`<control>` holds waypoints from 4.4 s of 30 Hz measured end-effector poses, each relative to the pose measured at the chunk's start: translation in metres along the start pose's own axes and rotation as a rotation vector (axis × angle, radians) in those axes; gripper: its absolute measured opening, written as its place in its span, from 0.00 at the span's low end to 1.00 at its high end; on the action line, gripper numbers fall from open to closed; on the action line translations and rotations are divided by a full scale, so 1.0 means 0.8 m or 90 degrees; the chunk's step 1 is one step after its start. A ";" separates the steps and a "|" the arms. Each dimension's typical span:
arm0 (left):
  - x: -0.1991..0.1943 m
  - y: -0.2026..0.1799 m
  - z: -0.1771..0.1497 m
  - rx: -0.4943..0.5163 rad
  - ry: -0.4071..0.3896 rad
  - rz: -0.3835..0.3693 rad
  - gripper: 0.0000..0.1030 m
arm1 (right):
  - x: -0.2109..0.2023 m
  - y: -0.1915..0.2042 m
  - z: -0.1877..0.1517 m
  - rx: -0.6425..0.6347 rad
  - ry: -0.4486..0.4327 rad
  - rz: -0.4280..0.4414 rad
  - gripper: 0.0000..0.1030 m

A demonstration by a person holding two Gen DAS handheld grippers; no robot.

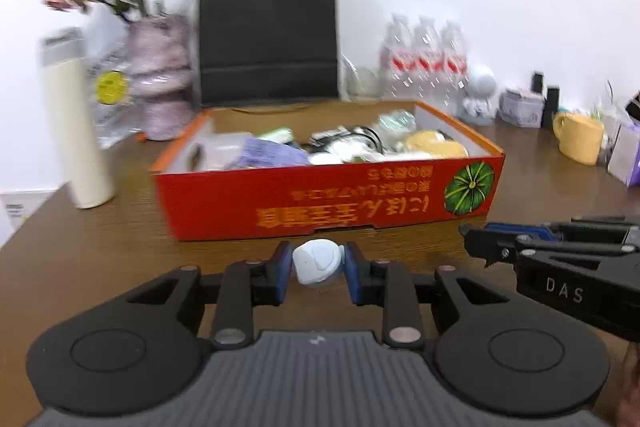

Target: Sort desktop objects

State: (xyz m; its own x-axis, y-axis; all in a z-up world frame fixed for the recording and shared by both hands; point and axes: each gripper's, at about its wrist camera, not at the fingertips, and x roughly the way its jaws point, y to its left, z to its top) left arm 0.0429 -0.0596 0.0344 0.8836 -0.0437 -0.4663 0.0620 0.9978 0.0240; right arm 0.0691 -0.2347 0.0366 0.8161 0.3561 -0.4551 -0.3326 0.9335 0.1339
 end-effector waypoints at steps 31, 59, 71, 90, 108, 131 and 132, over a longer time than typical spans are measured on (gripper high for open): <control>0.152 0.127 0.177 -0.115 0.114 -0.056 0.28 | 0.123 0.014 0.177 -0.002 0.049 0.039 0.11; 0.174 0.115 0.186 -0.098 0.329 0.019 1.00 | 0.168 -0.049 0.216 0.028 0.333 -0.112 0.92; 0.058 0.083 0.171 -0.009 0.087 0.039 1.00 | 0.071 -0.018 0.189 0.013 0.156 -0.108 0.93; 0.008 0.087 0.018 -0.053 0.125 0.025 1.00 | 0.020 0.033 0.032 0.059 0.132 -0.087 0.93; -0.050 0.080 -0.076 -0.024 0.145 0.040 1.00 | -0.042 0.070 -0.070 -0.004 0.135 -0.135 1.00; -0.041 0.068 -0.075 -0.039 0.134 0.039 1.00 | -0.041 0.068 -0.070 0.009 0.131 -0.148 1.00; -0.041 0.068 -0.075 -0.039 0.134 0.039 1.00 | -0.041 0.068 -0.070 0.009 0.131 -0.148 1.00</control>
State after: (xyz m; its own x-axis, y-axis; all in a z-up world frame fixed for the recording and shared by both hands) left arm -0.0107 -0.0007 -0.0024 0.7679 0.0225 -0.6401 -0.0230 0.9997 0.0076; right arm -0.0021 -0.1977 0.0097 0.7565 0.1176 -0.6433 -0.1401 0.9900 0.0162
